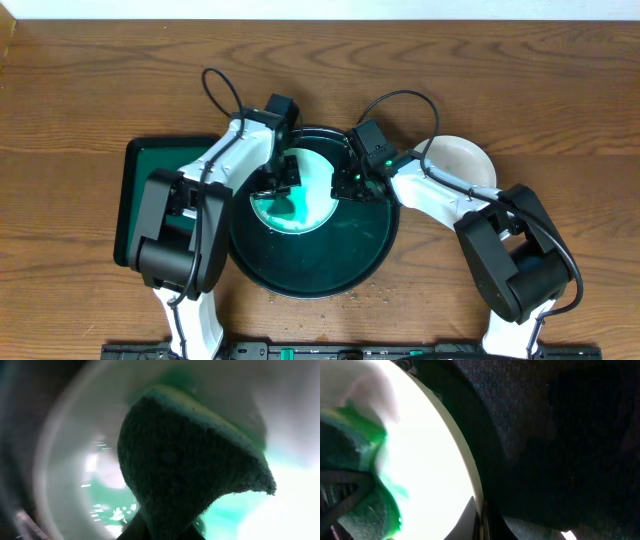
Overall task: Clean dirty plates on tray and stack at the side
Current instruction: 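Scrub the last plate with the sponge while the right gripper holds it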
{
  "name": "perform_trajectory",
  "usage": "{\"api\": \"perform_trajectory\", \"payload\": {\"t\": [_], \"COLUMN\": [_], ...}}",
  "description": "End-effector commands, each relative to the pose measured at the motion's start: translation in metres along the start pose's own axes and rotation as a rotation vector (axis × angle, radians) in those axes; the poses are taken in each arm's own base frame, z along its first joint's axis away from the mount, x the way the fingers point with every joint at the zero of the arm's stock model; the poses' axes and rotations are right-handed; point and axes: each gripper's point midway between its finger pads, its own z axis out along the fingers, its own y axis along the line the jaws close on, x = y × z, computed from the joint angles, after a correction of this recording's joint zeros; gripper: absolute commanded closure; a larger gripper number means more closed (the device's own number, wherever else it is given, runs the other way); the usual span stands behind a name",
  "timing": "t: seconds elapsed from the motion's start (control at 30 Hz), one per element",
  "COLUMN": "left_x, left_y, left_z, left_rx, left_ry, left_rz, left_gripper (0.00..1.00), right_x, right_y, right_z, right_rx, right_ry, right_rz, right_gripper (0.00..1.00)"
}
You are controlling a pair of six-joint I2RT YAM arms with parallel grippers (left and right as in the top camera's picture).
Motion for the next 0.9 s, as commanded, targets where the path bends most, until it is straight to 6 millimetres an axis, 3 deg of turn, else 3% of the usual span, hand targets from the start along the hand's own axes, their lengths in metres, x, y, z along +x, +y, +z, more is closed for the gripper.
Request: {"api": "perform_trajectory", "payload": {"t": [0.0,0.17,0.23,0.5,0.87], "left_x": [0.001,0.032,0.039,0.026,-0.009], "left_y": [0.034,-0.02,-0.033,-0.042,-0.04], "left_z": [0.013,0.012,0.01,0.006,-0.021], "left_rx": [-0.158,0.123,0.194,0.236,0.271], "left_ry": [0.004,0.146,0.167,0.121,0.041], "left_rz": [-0.022,0.226,0.279,0.283,0.262], "left_gripper": [0.93,0.92,0.93,0.93,0.93], "right_x": [0.003,0.004,0.004,0.004,0.006], "right_y": [-0.009,-0.009,-0.009,-0.009,-0.009], "right_z": [0.008,0.008,0.008,0.008,0.008], "right_rx": [0.023,0.023,0.024,0.022,0.019], "right_ry": [0.021,0.022,0.022,0.025,0.034], "right_rz": [0.005,0.005,0.005,0.006,0.0], "right_gripper": [0.99,0.99,0.99,0.99,0.99]}}
